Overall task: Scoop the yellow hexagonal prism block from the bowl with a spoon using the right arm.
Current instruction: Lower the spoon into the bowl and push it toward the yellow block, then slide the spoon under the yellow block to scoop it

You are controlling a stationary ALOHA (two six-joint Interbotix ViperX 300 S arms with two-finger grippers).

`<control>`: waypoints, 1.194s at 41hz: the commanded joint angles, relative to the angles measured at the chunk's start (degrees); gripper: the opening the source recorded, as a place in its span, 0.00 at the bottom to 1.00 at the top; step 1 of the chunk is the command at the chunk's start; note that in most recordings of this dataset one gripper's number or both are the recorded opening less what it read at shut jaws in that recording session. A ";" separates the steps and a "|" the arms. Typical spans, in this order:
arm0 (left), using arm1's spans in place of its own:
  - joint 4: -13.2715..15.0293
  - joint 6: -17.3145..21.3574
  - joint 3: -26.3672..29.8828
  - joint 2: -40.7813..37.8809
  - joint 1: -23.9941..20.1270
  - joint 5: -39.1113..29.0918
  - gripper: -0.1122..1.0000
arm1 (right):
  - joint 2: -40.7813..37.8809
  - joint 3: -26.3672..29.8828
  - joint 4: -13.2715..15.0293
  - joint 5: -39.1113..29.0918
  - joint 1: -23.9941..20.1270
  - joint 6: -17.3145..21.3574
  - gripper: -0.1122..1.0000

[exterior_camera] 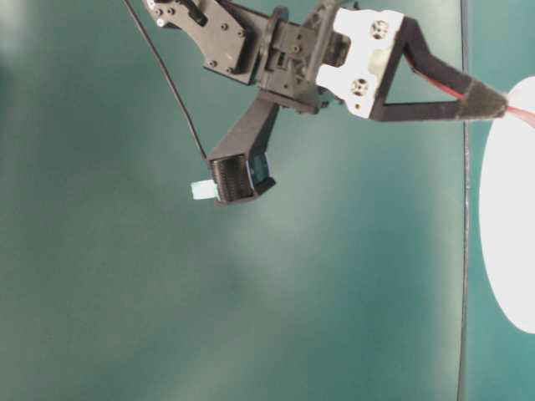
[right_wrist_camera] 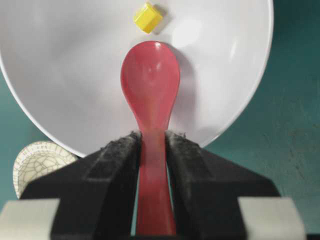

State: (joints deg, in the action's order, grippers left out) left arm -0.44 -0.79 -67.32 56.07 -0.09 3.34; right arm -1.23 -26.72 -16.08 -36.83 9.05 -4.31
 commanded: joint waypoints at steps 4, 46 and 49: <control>-0.18 -0.09 1.67 -0.18 -0.09 0.35 0.14 | -0.09 2.20 0.09 0.44 -0.09 0.00 0.32; -0.18 -0.09 1.58 -0.18 -0.09 0.53 0.14 | -2.02 3.69 0.00 8.35 -0.62 -0.18 0.32; -0.18 -0.09 1.58 -0.18 -0.09 0.53 0.14 | -2.02 3.69 0.00 8.53 -0.62 -0.18 0.32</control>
State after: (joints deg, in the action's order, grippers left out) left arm -0.53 -0.79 -67.32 56.07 -0.09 3.34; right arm -4.22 -24.43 -16.08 -28.92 8.53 -4.48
